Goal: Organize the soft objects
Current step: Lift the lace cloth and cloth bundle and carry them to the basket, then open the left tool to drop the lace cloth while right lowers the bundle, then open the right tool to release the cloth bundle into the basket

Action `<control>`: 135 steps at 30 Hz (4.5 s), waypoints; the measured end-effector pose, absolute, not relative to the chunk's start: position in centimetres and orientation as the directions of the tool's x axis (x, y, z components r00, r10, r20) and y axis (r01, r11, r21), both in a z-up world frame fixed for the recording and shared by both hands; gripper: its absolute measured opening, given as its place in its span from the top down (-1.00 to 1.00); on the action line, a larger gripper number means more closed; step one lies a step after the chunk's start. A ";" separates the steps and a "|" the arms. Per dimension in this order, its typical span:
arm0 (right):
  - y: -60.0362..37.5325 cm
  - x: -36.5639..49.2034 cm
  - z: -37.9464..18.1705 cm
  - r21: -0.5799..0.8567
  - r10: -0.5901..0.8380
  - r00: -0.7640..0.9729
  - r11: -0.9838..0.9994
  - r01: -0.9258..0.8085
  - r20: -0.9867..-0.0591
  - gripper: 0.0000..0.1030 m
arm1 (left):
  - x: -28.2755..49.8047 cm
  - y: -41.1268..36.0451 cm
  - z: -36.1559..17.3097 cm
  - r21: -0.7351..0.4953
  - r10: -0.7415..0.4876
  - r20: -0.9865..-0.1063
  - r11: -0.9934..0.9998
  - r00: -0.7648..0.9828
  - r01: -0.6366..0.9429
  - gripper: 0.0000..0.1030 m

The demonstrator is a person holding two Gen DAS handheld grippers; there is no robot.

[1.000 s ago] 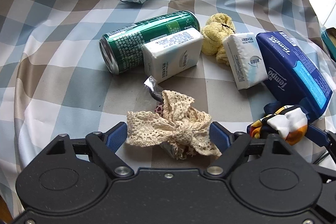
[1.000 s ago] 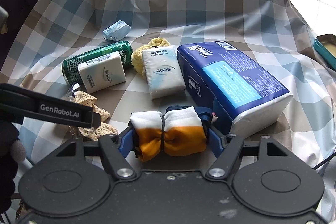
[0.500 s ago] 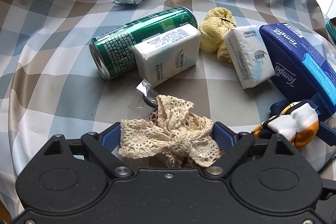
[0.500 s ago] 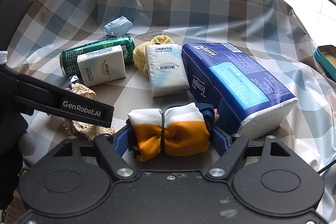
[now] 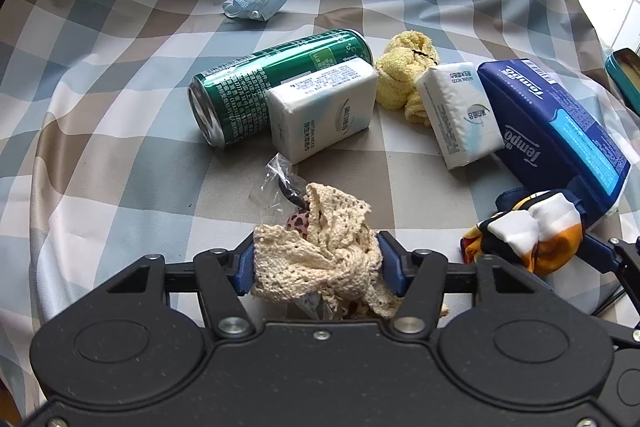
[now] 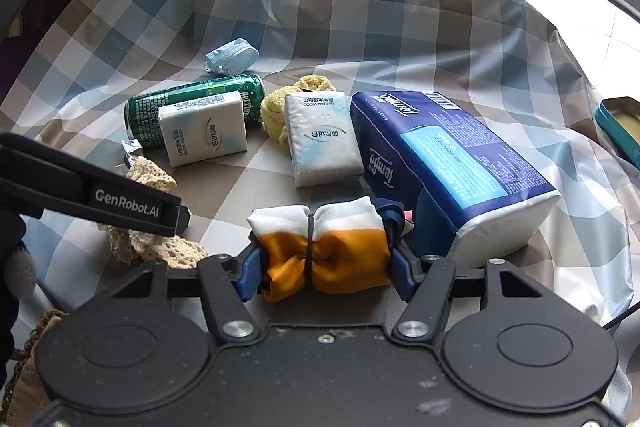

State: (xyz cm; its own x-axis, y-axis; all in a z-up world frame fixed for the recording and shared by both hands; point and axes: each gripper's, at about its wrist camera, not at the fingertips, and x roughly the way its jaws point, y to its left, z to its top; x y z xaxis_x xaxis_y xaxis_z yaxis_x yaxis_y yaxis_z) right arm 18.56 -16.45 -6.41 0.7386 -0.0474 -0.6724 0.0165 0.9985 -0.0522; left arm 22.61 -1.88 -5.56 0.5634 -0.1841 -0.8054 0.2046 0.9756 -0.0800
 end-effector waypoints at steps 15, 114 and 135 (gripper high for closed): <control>-16.9 14.9 -2.4 0.067 0.033 0.770 0.998 0.012 -0.638 -0.18 | 17.4 0.7 -1.4 -0.103 -0.197 -0.763 0.977 0.616 0.185 -0.10; -19.1 -2.0 3.6 0.246 0.128 0.829 0.969 0.012 -0.545 -0.34 | 2.6 0.7 -1.5 -0.143 -0.200 -0.799 0.979 0.567 0.145 -0.41; -19.2 -2.0 3.0 0.243 0.118 0.810 0.969 0.031 -0.574 -0.35 | 2.6 0.6 -1.3 -0.138 -0.198 -0.797 0.979 0.571 0.147 -0.42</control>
